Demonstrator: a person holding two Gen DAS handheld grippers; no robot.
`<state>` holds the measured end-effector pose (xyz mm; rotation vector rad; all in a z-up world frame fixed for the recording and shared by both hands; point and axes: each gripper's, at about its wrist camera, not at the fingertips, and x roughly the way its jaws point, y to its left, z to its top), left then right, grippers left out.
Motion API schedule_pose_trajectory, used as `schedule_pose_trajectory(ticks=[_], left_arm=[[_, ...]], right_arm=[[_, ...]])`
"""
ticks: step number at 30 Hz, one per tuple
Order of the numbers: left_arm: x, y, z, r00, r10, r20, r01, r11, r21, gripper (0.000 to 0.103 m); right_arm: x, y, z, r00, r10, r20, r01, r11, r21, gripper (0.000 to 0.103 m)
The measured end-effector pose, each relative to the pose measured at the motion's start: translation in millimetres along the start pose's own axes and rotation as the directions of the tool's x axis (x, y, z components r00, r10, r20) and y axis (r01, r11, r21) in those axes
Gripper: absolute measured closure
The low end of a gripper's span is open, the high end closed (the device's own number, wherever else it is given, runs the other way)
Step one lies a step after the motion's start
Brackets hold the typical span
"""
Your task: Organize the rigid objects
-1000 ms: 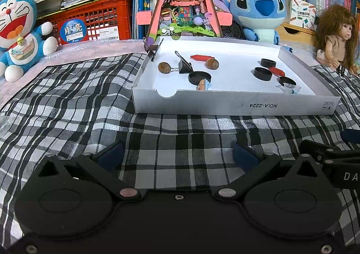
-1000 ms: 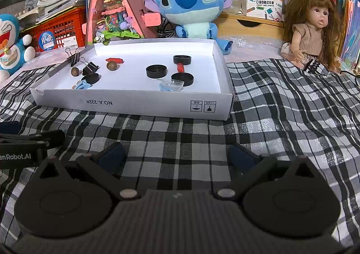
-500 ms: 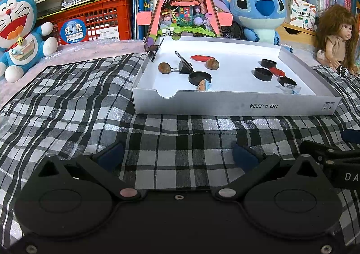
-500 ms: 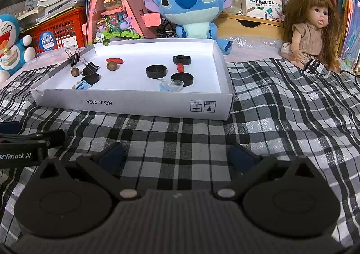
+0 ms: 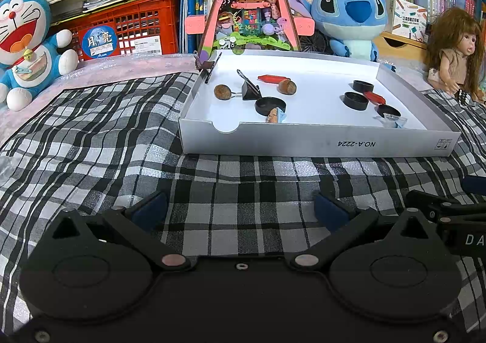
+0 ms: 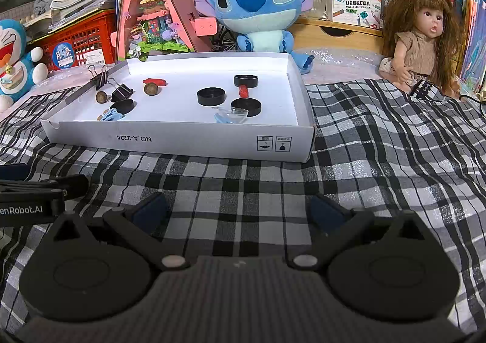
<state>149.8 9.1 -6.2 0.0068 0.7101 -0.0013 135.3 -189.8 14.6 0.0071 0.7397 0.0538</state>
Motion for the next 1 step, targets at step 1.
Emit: schedule_pose_trajectory(ticks=[1], left_arm=[[-0.1, -0.1, -0.1, 1.000, 0.000, 0.000, 0.000, 1.000, 0.000, 0.000]], right_arm=[[0.0, 0.0, 0.0, 1.000, 0.000, 0.000, 0.000, 1.000, 0.000, 0.000]])
